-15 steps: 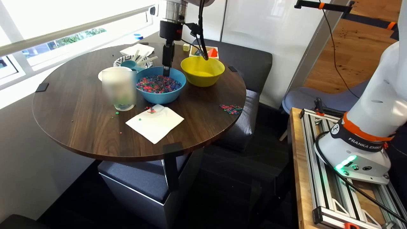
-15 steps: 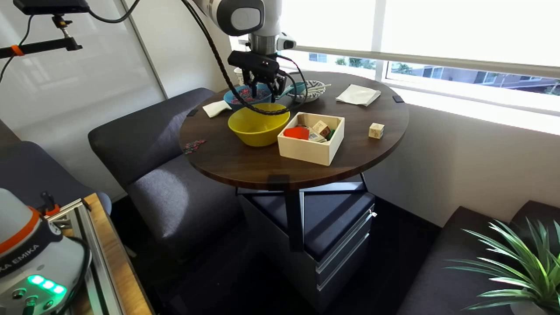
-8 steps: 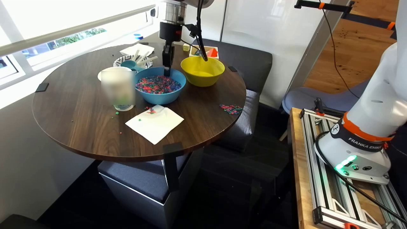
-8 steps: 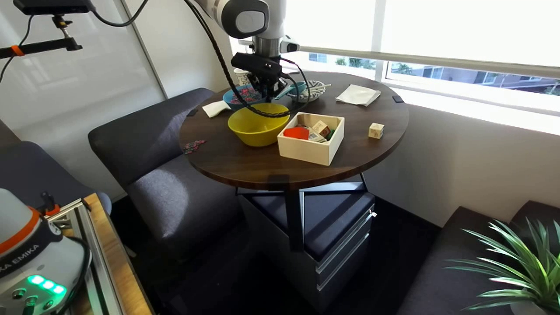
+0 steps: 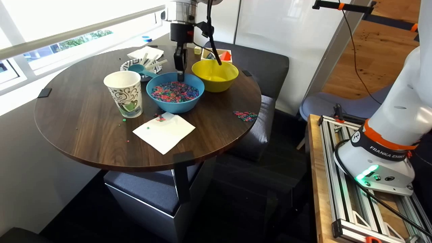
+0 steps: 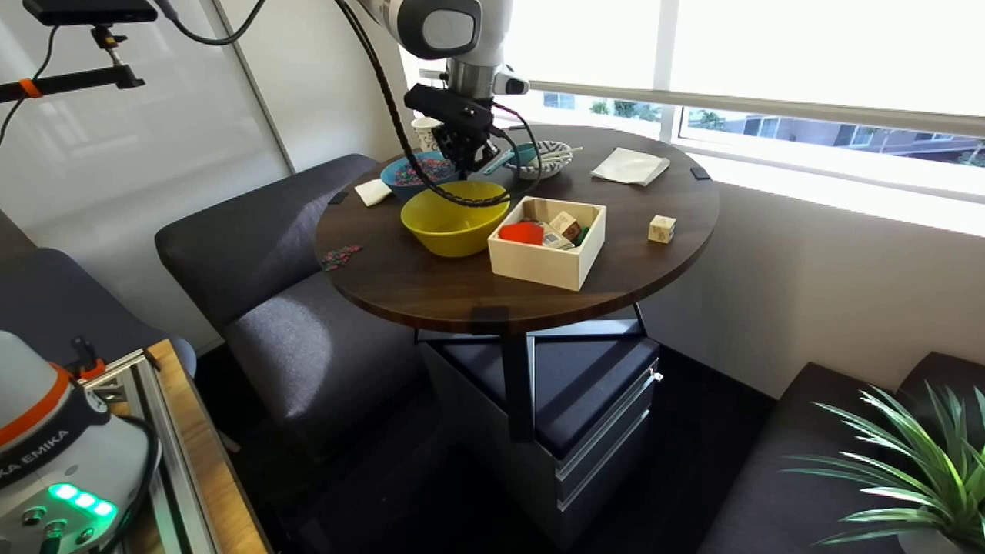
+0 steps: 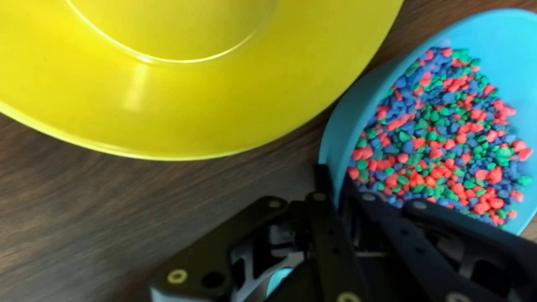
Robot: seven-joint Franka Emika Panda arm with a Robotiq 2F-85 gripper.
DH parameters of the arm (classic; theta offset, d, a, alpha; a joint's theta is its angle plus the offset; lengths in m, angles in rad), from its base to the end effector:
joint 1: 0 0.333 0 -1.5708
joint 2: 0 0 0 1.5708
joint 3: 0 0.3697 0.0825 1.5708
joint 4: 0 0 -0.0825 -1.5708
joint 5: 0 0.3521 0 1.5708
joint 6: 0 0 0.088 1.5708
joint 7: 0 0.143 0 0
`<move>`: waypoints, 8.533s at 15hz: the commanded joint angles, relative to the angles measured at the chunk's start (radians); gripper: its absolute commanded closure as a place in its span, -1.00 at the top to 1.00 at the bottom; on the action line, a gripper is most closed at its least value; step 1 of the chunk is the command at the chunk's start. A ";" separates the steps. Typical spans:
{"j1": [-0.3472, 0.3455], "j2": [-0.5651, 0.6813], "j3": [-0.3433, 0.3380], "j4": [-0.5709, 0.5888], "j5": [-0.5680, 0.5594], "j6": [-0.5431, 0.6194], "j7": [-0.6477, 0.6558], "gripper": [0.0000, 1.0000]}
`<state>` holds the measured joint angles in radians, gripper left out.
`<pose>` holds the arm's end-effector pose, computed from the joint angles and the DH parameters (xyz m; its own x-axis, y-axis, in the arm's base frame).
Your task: Pour the content in the blue bowl into the yellow bowl
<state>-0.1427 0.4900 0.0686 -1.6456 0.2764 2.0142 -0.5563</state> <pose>0.6600 -0.0300 0.3534 0.9431 0.3318 0.0213 0.3231 -0.8993 -0.2948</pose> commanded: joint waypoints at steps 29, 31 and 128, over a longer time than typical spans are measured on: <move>-0.021 0.014 -0.014 0.047 0.104 0.026 0.309 0.87; -0.018 0.020 -0.013 0.050 0.100 0.024 0.314 0.96; -0.067 -0.336 -0.248 -0.036 -0.388 -0.311 0.299 -0.97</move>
<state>-0.2370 0.1639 -0.1925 -1.7112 -0.0405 1.7280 -0.2923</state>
